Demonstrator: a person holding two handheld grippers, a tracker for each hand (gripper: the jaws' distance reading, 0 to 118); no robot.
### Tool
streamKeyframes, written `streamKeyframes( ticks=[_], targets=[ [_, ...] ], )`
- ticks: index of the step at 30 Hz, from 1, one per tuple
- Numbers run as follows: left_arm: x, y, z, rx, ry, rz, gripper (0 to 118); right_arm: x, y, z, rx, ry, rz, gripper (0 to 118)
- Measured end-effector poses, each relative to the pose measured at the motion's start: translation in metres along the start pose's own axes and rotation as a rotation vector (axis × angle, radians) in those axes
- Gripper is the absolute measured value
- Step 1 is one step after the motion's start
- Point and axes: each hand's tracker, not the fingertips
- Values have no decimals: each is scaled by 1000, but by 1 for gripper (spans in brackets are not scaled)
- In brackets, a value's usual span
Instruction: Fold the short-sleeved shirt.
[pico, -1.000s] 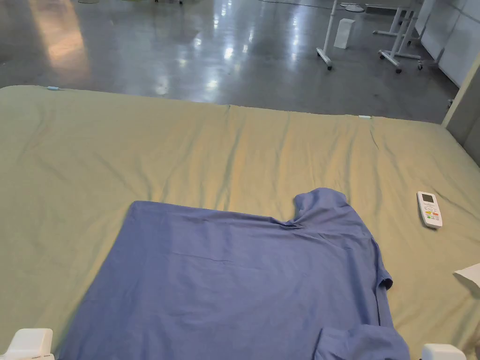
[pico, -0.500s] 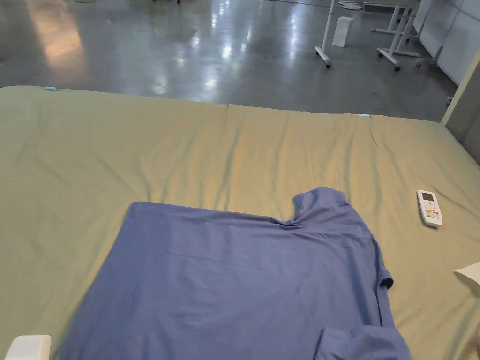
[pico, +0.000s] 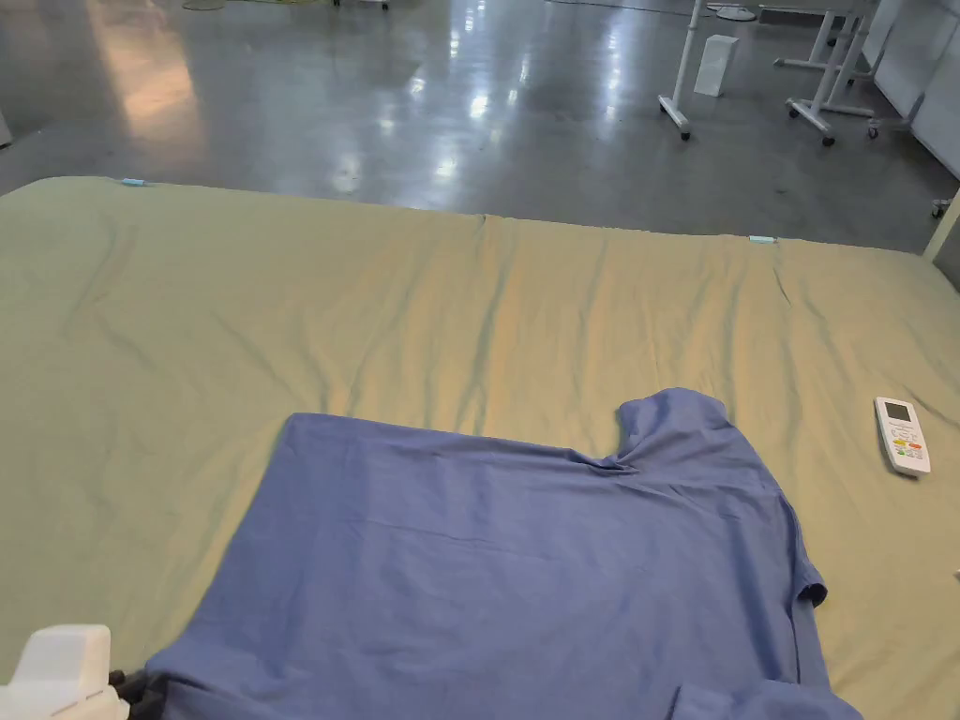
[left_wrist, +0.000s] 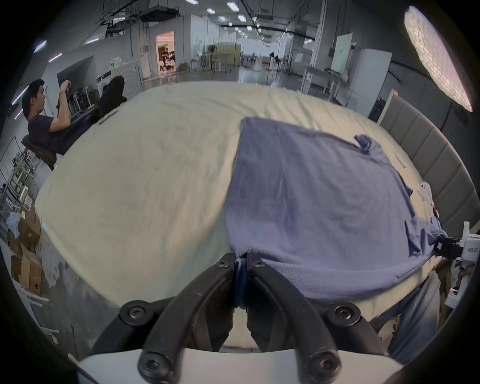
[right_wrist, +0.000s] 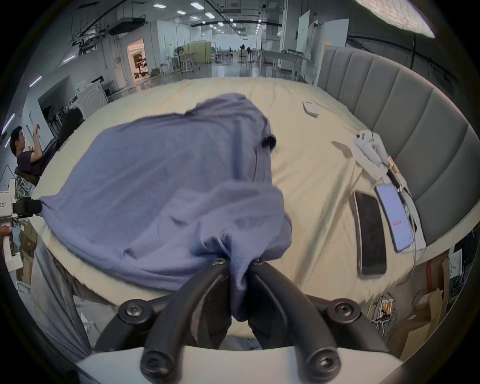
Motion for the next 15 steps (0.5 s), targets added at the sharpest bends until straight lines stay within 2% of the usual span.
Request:
streamKeyframes(
  ticks=[6, 15],
  targets=[
    [5, 54, -28, 57, 7, -25, 8, 0, 63, -11, 74, -5, -2, 9],
    [8, 119, -101, 58, 37, -10, 8, 6, 144, -81, 100, -11, -46, 9]
  ],
)
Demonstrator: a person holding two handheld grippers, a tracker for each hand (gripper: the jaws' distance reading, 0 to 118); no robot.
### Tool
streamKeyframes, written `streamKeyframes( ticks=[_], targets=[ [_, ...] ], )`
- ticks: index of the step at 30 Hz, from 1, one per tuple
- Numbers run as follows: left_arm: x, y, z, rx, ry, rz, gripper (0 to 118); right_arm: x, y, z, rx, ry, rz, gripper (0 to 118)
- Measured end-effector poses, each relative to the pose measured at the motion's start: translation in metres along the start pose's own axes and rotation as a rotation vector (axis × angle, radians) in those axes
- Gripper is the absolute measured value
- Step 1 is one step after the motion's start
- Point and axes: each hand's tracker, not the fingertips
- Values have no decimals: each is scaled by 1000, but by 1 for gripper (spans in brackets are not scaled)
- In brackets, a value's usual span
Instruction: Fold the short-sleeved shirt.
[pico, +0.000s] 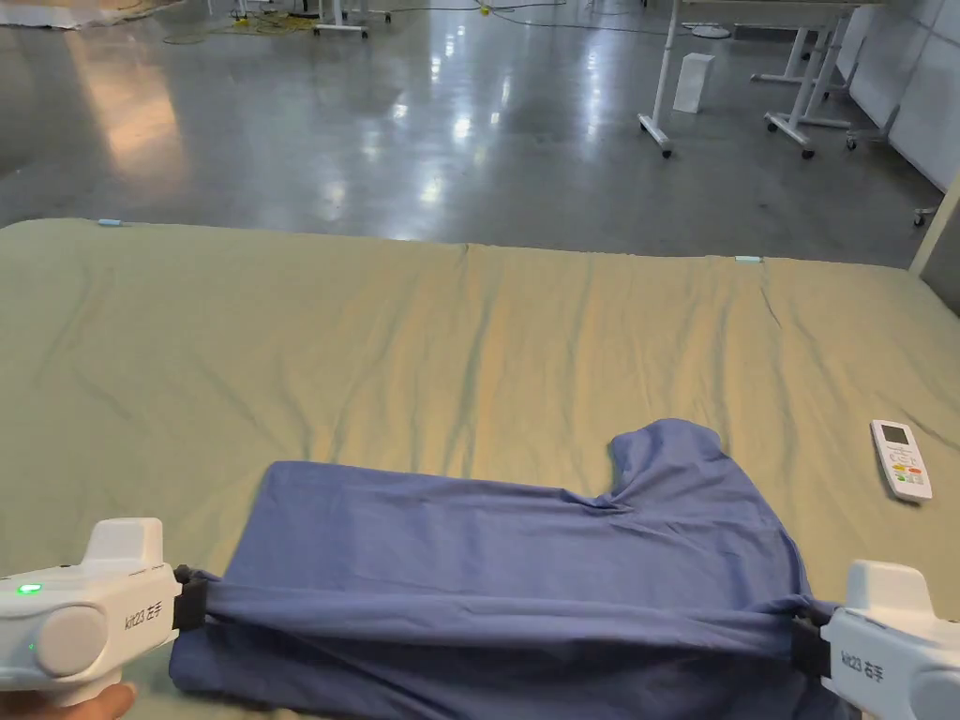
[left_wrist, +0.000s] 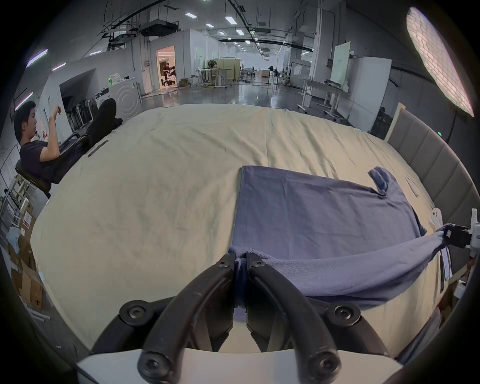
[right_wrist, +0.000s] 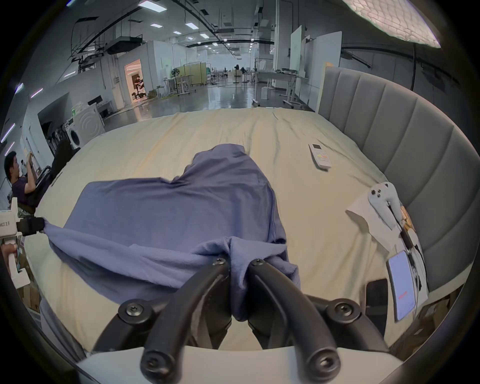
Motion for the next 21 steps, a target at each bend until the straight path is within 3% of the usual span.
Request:
streamKeyframes(
  ticks=[12, 17, 18, 19, 21],
  targets=[
    [23, 10, -67, -151, 30, 11, 8, 3, 7, -106, -162, -29, 18, 9],
    [20, 10, -68, -125, 24, 22, 10, -6, 3, -76, -129, -41, 29, 13],
    [17, 12, -66, -108, 26, 26, 15, -7, 2, -69, -100, -42, 24, 19],
    [16, 12, -60, -79, 25, 31, 26, -7, 10, -62, -53, -32, 14, 35],
    [18, 12, -48, -35, 1, 24, 47, -10, 10, -45, 27, -2, -11, 52]
  ],
)
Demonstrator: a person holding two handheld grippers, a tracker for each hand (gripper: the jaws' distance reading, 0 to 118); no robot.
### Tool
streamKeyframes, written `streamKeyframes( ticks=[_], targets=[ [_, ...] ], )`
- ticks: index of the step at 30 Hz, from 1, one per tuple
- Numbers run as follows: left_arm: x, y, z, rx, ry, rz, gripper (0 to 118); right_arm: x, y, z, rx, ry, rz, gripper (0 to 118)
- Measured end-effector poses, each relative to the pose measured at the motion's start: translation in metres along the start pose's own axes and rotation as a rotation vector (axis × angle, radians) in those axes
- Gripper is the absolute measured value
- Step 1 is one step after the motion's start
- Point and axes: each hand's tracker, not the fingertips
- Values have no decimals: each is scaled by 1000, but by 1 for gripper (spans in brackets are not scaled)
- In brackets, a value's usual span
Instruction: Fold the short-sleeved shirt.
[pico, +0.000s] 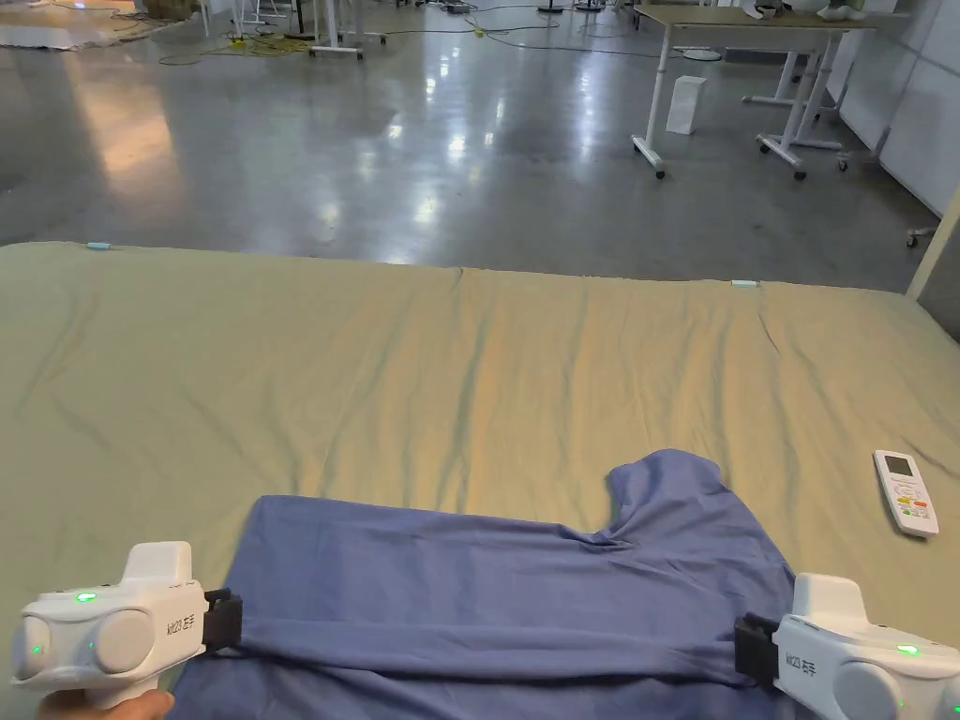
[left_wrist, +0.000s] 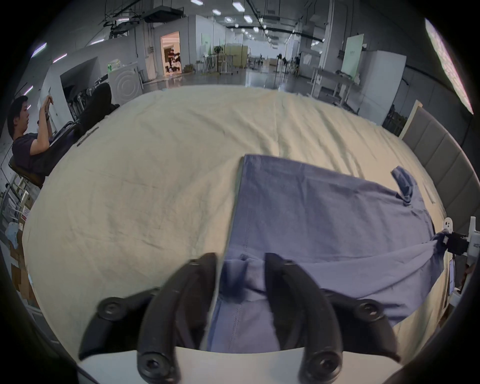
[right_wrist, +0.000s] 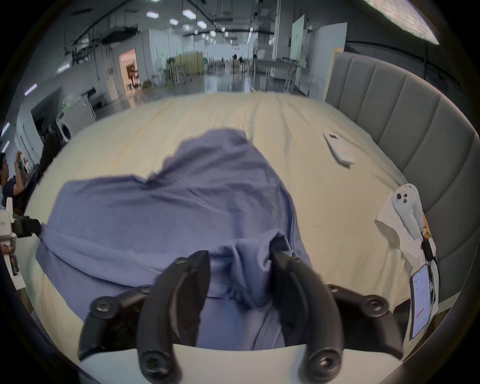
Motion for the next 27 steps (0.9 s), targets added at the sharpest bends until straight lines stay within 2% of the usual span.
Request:
streamKeyframes(
  ticks=[1, 2, 4, 8, 9, 11, 12, 14, 16, 18, 20, 27],
  targets=[
    [2, -1, 16, 33, 1, -11, 60, -3, 0, 12, 50, 7, -5, 56],
    [3, -2, 23, 68, 4, -27, 64, -5, 3, 21, 99, 15, 6, 60],
    [6, -10, 46, 137, 20, -44, 64, -12, 1, 45, 219, 12, 20, 64],
    [6, -25, 77, 310, -15, -8, 64, -25, -10, 80, 407, 12, 61, 64],
    [18, -28, 102, 368, -10, -11, 63, -29, -14, 92, 450, 7, 60, 64],
    [26, -37, 130, 468, 13, -25, 56, -33, -22, 105, 512, -7, 37, 63],
    [29, -39, 142, 522, 20, -33, 49, -37, -25, 113, 541, -5, 29, 58],
    [27, -47, 142, 602, 38, -47, 28, -37, -35, 110, 581, -5, 20, 32],
    [33, -51, 158, 650, 57, -78, 18, -42, -39, 119, 613, -15, 20, 11],
    [51, -54, 181, 679, 62, -88, 5, -56, -44, 145, 671, -28, 41, 5],
    [55, -59, 195, 699, 52, -89, 1, -62, -48, 154, 706, -40, 42, 0],
    [53, -76, 213, 712, 26, -83, 1, -77, -56, 179, 738, -42, 53, 0]
  ],
)
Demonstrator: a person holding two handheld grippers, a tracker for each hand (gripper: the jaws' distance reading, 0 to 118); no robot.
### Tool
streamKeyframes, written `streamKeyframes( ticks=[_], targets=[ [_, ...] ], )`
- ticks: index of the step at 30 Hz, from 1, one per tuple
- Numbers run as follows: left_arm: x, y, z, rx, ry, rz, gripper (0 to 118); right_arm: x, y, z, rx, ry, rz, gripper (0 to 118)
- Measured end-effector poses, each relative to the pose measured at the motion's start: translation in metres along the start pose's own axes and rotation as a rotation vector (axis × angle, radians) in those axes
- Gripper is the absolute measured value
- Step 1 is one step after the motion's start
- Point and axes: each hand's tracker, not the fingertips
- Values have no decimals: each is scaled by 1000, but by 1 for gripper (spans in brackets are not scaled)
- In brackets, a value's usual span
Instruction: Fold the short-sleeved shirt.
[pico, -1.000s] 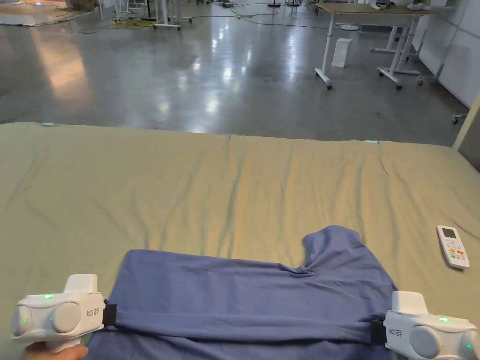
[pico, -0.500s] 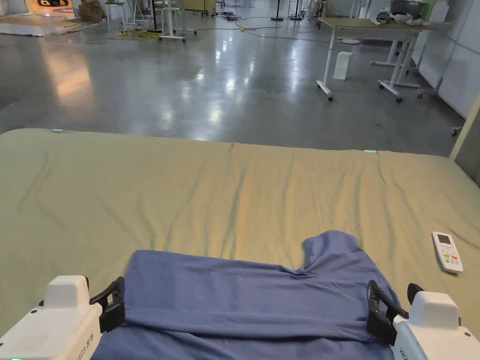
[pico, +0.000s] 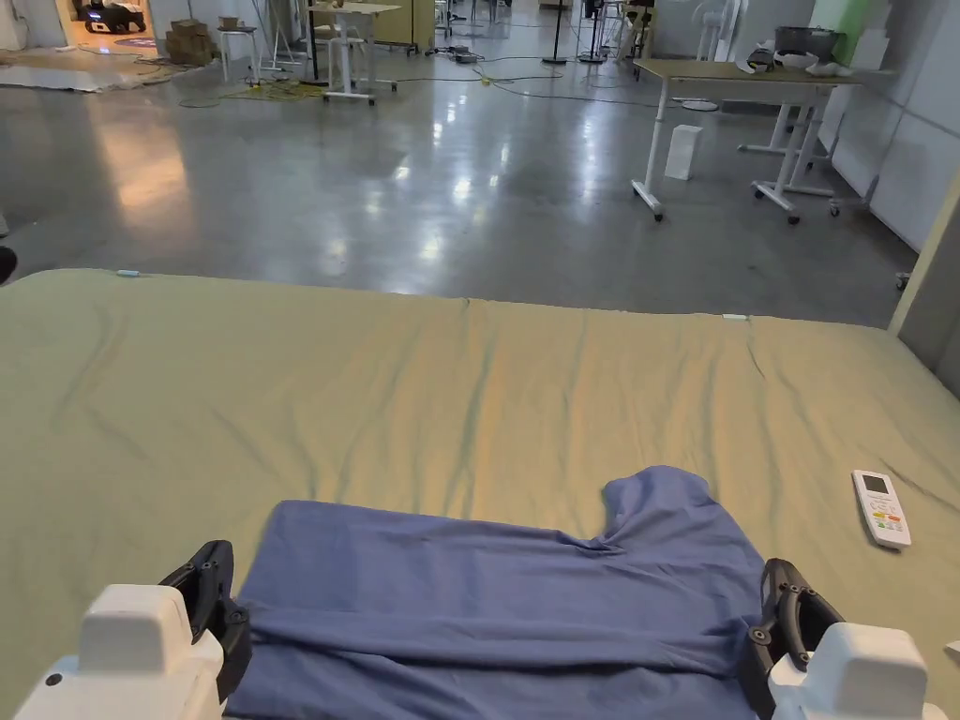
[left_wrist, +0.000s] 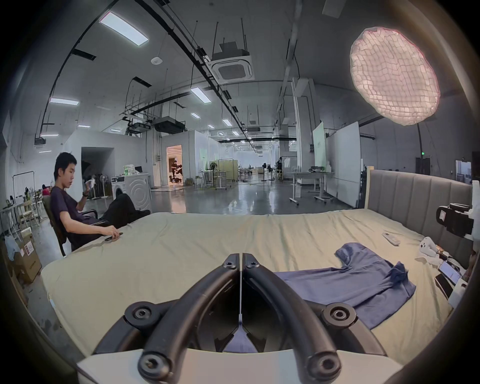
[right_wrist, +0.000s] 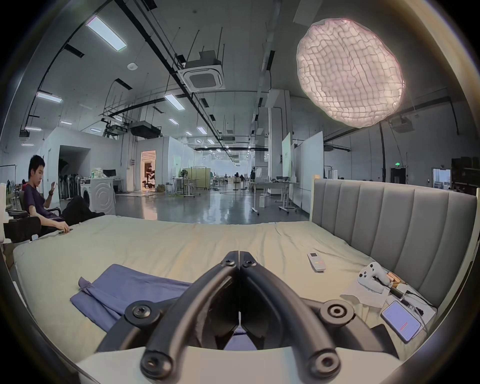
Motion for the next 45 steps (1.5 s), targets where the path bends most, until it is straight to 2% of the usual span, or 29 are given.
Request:
streamKeyframes(
  ticks=[2, 4, 6, 10, 13, 14, 15, 18, 19, 20, 25, 29, 30, 33, 34, 37, 39, 41, 42, 45],
  targets=[
    [-6, -4, -1, -49, 9, 3, 1, -3, 0, 1, -7, 3, 3, 0],
    [-16, -14, -13, -172, -27, -9, 1, -1, 1, 1, -27, 8, -4, 0],
    [-28, -30, -32, -285, 3, -22, 1, -1, -3, 0, -40, 10, -10, 0],
    [-53, -61, -78, -518, -58, 61, 1, 1, -11, -2, -83, 12, -4, 0],
    [-66, -80, -115, -634, -27, 77, 2, 4, -16, -1, -107, 8, 7, 0],
    [-60, -73, -113, -647, -20, 76, 6, 5, -18, -1, -115, 7, 8, 0],
    [-62, -76, -123, -664, -29, 91, 16, 6, -19, -1, -124, 6, 9, 0],
    [-68, -88, -156, -801, -45, 120, 61, 11, -25, -1, -146, -9, 13, 0],
    [-67, -92, -165, -829, -23, 112, 71, 13, -27, 0, -152, -14, 14, 0],
    [-66, -96, -172, -854, -13, 102, 71, 15, -28, 1, -159, -20, 11, 0],
    [-55, -118, -187, -1068, 46, 24, 71, 26, -36, 3, -206, -48, 14, 0],
    [-29, -102, -164, -1024, 61, 6, 69, 32, -39, 5, -235, -65, 12, 0],
    [-29, -97, -159, -1022, 53, -3, 65, 33, -40, 4, -245, -69, 13, 0],
    [-7, -93, -147, -1007, -45, -106, 21, 36, -47, 2, -270, -73, 7, 0],
    [-25, -104, -166, -1013, -55, -147, 11, 36, -49, 0, -282, -69, 3, 0],
    [-28, -104, -163, -1014, -61, -142, 7, 40, -57, -9, -328, -55, -7, 0],
    [-38, -106, -168, -999, -61, -90, 7, 46, -60, -17, -376, -42, -15, 0],
    [-45, -103, -161, -947, -72, -81, 6, 54, -66, -29, -471, -20, -8, 0],
    [-44, -101, -159, -904, -60, -86, 6, 60, -71, -35, -544, -45, -18, 1],
    [-56, -99, -152, -882, -75, -49, 6, 75, -84, -62, -626, -28, 2, 33]
  ],
)
